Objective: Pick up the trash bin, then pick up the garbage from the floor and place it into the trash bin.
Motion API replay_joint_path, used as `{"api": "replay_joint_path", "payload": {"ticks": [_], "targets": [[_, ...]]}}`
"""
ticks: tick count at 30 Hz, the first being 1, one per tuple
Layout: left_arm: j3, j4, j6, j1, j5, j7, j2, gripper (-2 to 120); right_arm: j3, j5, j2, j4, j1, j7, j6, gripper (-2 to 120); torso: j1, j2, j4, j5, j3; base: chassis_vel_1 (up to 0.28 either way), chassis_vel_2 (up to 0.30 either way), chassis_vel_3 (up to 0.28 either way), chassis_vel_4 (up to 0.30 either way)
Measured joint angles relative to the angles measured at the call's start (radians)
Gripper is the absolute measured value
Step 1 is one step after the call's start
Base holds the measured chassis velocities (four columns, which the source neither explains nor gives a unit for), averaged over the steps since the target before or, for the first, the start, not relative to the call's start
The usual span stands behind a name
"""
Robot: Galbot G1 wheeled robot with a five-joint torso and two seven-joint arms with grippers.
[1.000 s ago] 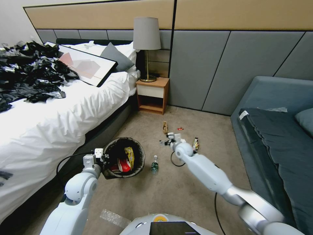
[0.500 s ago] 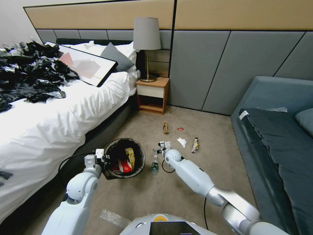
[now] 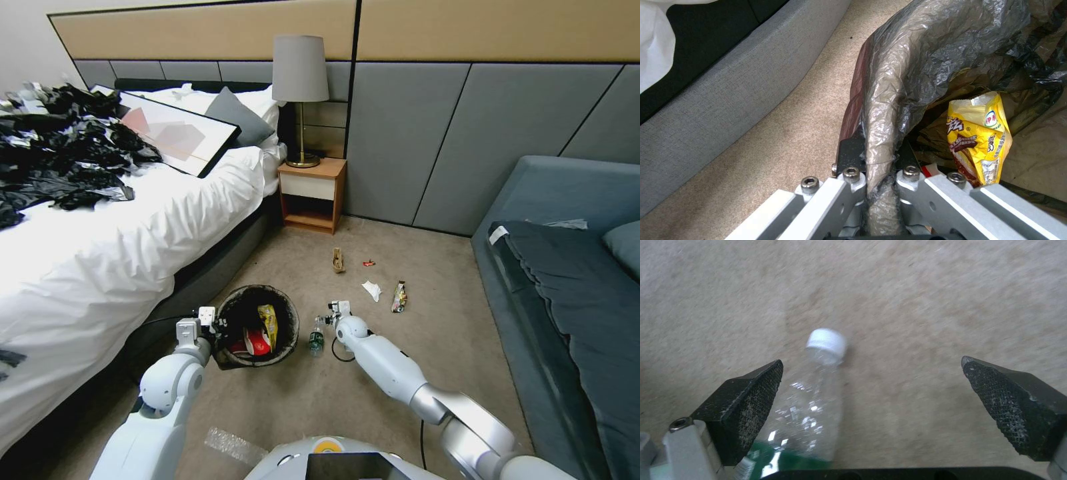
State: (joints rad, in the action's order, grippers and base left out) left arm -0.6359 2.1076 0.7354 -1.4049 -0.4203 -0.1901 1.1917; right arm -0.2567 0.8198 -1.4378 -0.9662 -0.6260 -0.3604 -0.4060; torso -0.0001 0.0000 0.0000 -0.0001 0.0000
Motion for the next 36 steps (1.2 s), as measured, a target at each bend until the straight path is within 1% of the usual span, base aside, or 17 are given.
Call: {"api": "replay_joint_path", "payload": {"ticks": [7, 19, 36], "targets": [[0.0, -0.001, 0.0, -0.004, 0.004, 0.005, 0.005, 0, -0.02, -0.004, -0.018, 0.014, 0.001, 0.001, 0.005, 100, 0.0, 0.0, 0.0, 0.0, 0.0, 0.0, 0.0, 0.0, 0.0], [0.007, -0.005, 0.0, -0.002, 0.006, 0.009, 0.005, 0, -0.022, -0.026, -0.026, 0.03, -0.02, 0.01, 0.009, 100, 0.0, 0.0, 0.0, 0.0, 0.0, 0.0, 0.0, 0.0, 0.0], [0.018, -0.014, 0.0, 0.001, 0.009, 0.011, 0.01, 0, -0.053, -0.043, -0.035, 0.057, -0.027, 0.019, 0.01, 100, 0.0, 0.0, 0.0, 0.0001, 0.0, 0.0, 0.0, 0.0, 0.0]]}}
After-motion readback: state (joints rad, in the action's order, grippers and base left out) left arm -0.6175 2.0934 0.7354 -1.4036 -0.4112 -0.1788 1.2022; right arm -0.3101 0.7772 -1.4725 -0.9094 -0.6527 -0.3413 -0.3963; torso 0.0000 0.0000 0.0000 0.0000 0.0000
